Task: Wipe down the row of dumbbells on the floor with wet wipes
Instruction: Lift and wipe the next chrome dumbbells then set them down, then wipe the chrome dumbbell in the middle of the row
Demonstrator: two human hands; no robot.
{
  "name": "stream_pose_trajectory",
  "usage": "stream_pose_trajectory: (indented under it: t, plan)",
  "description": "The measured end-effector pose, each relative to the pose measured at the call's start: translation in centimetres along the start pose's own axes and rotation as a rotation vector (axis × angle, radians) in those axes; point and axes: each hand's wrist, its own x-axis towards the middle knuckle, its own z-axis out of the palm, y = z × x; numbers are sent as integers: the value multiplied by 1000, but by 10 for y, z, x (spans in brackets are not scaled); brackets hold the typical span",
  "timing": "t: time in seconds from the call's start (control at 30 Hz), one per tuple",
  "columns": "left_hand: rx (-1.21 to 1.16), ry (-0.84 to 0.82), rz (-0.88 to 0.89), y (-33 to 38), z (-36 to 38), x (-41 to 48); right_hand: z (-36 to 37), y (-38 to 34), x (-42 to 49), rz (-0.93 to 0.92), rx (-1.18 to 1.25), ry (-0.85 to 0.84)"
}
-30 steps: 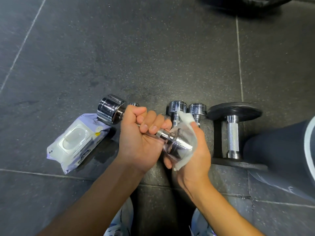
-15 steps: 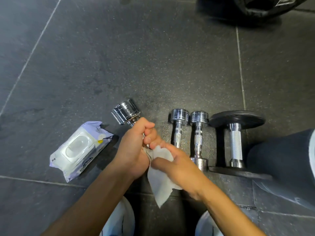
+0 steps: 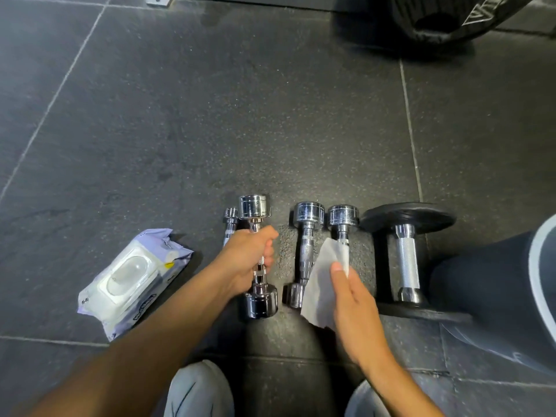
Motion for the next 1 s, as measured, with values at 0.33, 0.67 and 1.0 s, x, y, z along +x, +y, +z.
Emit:
stream_pose_trajectory:
  t: [0.33,0.67,1.0]
  plan:
    - [330,112,-80,-3,14,39,-19,-33,56,-275,-272,89]
    - [584,195,-6,-8,13,49,-11,-42,90,-311,-357,21]
    - [922,321,142,-15,8,38,-12,-39,107,-491,-490,40]
